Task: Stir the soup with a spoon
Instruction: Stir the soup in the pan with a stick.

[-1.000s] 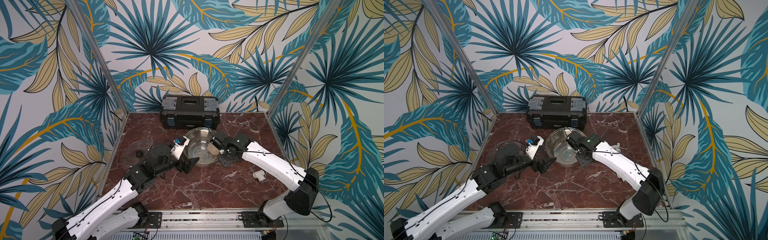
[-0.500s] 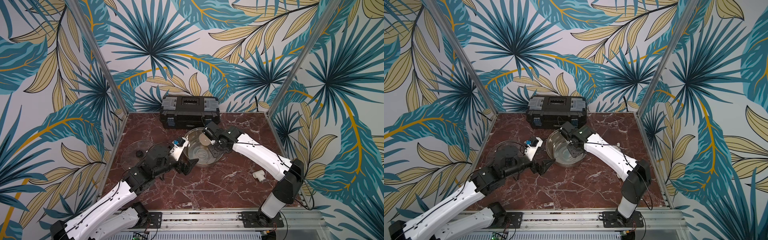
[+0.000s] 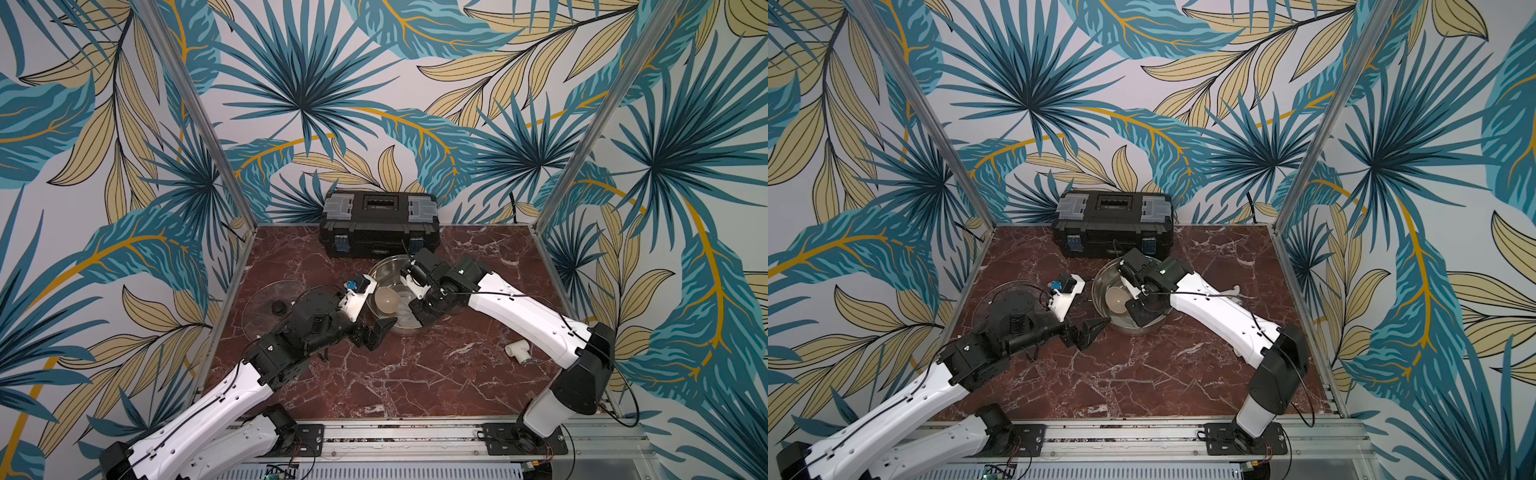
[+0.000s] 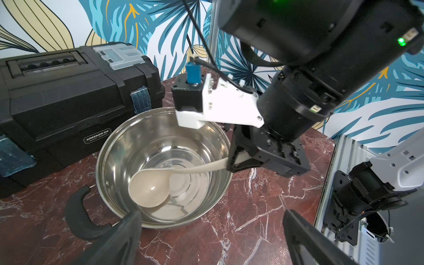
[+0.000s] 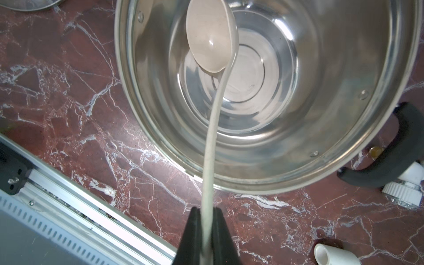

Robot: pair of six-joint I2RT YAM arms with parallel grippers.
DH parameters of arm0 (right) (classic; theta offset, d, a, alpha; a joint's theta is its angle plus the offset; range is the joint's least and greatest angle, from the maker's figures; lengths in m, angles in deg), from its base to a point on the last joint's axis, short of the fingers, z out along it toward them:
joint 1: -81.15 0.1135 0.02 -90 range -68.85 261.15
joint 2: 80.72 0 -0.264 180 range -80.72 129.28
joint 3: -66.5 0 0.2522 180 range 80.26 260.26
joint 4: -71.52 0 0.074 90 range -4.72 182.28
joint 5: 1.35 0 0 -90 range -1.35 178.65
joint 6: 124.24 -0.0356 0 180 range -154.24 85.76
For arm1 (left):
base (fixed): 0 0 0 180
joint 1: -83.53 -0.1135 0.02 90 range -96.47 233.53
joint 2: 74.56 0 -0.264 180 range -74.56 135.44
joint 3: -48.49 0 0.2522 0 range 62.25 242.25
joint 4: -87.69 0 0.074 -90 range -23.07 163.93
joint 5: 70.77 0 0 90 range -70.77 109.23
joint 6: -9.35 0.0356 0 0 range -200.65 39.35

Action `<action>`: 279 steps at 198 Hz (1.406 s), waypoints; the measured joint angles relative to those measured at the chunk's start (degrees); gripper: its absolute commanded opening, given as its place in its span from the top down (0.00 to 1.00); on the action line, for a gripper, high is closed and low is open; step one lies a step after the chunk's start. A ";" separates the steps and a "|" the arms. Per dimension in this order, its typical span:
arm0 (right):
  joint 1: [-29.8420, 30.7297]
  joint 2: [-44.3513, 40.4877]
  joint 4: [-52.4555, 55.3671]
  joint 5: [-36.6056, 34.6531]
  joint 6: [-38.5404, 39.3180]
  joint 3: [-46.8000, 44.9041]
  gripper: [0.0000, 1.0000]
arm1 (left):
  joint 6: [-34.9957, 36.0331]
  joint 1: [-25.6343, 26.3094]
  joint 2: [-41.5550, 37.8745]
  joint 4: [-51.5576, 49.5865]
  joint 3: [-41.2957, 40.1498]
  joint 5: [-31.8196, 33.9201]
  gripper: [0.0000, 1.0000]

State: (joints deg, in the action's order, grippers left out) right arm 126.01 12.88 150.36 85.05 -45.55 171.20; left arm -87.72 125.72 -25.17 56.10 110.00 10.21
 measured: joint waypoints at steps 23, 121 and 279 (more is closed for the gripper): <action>0.04 -4.20 1.49 -0.26 -0.02 -3.26 1.00 | -0.02 0.00 0.00 0.04 -0.26 -0.04 0.00; -0.83 -8.00 5.70 -14.88 -1.11 -6.73 1.00 | -0.13 0.00 0.00 0.09 -1.14 -0.46 0.00; -0.35 1.20 -0.50 0.81 0.85 4.46 1.00 | -0.31 0.00 0.00 0.09 -1.16 -0.46 0.00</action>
State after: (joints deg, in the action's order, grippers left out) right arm 125.66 14.08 149.86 85.86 -44.70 175.66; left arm -88.03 125.72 -25.17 56.19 108.84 9.76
